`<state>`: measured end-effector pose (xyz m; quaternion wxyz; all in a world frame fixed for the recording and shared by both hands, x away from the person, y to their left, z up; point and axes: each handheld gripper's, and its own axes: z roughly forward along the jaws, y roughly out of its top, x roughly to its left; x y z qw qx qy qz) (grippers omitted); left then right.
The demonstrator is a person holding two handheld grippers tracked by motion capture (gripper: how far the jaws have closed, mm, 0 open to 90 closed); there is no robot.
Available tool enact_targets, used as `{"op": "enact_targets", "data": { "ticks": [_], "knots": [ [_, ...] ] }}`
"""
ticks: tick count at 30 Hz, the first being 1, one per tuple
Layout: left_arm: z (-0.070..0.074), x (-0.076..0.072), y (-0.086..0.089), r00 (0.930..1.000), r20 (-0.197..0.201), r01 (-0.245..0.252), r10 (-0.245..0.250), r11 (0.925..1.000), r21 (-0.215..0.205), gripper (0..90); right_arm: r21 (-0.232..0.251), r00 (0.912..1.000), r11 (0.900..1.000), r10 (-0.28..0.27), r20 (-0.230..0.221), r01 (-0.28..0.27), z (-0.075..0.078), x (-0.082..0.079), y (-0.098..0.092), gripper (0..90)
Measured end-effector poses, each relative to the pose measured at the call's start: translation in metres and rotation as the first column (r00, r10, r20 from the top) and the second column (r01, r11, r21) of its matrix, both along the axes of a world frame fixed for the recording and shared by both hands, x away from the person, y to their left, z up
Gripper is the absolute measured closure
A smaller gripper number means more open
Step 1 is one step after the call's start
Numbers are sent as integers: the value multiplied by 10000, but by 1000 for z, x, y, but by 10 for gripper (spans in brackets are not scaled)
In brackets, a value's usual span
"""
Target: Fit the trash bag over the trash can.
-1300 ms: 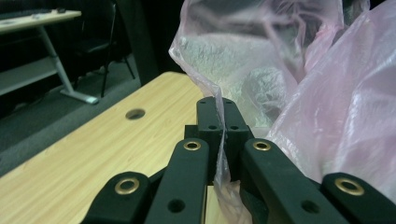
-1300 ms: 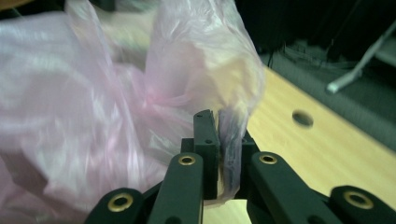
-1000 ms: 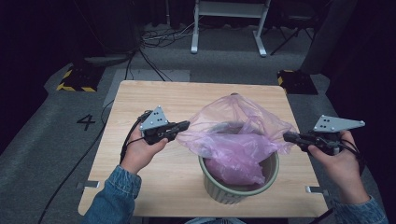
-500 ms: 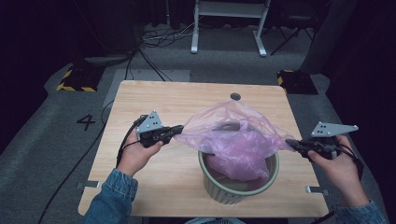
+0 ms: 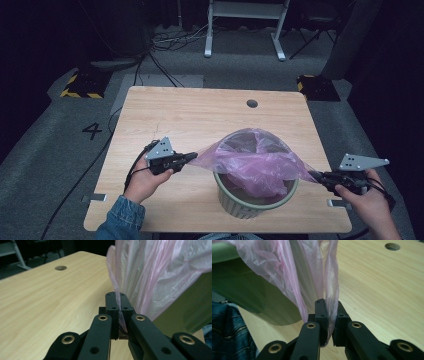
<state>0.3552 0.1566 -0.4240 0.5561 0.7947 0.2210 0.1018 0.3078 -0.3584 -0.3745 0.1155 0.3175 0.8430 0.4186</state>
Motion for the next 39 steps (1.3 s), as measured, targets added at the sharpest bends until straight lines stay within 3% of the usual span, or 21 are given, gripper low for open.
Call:
{"op": "enact_targets", "data": {
  "ticks": [7,11,16,17,19,20,21,24,27,31,34,37,39],
  "knots": [
    [-15,-5,-14,9984,-264,485,-495,9980,-401,897,597,9974,9973,471,-547,-438,-28,0,9,871],
    [-19,-7,-25,9964,-165,820,-834,9940,-723,897,243,9975,9996,170,-680,-154,-38,1,14,872],
    [-19,-9,-26,9959,-66,894,-901,9937,-682,894,464,9964,9986,307,-784,-271,-42,-2,14,832],
    [-18,-11,-24,9974,-39,713,-717,9957,-585,852,327,9982,9992,244,-549,-226,-40,-4,13,751],
    [-15,-13,-20,9996,261,146,-133,9987,-495,638,189,9999,9998,-71,92,70,-36,-6,9,640],
    [-14,-14,-17,9993,382,47,-27,9986,-534,558,312,9993,9992,-241,293,232,-33,-7,5,600],
    [-11,-15,-14,9989,477,-5,38,9976,-688,534,464,9983,9983,-371,445,350,-31,-8,2,549],
    [-5,-19,-8,9959,862,-216,285,9966,-800,397,1027,9865,9896,-1126,1191,1006,-19,-13,-12,451],
    [2,-23,-2,9920,1187,-328,441,9949,-953,345,1449,9706,9773,-1775,1626,1545,-10,-16,-24,401],
    [13,-32,9,9884,1365,-504,663,9918,-1174,345,1869,9534,9688,-2032,2230,1628,6,-24,-34,397],
    [18,-35,15,9857,1452,-695,854,9913,-1117,336,1862,9477,9703,-1990,2495,1547,15,-28,-33,397],
    [23,-37,21,9820,1445,-991,1213,9834,-1522,324,1862,9447,9720,-1906,2668,1435,19,-30,-30,397],
    [24,-37,21,9840,1337,-953,1181,9815,-1658,333,1837,9461,9746,-1754,2724,1278,21,-30,-27,403]
  ]
}}
